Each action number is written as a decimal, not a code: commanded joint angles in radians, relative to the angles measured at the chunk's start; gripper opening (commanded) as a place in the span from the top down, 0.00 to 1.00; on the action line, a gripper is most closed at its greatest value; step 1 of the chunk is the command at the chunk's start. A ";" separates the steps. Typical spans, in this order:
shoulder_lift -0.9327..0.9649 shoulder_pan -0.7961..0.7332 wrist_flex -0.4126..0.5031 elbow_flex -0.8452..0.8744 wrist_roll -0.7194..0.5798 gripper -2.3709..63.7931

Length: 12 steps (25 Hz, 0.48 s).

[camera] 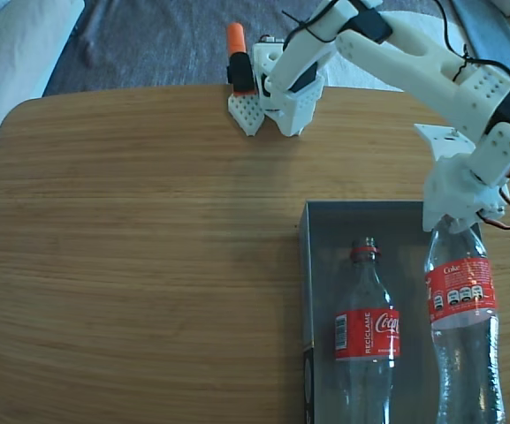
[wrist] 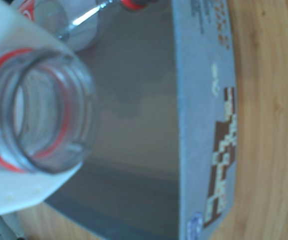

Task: Grasp the bottles and put them in the box.

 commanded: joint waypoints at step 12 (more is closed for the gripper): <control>0.023 0.041 -0.009 -0.055 0.077 0.50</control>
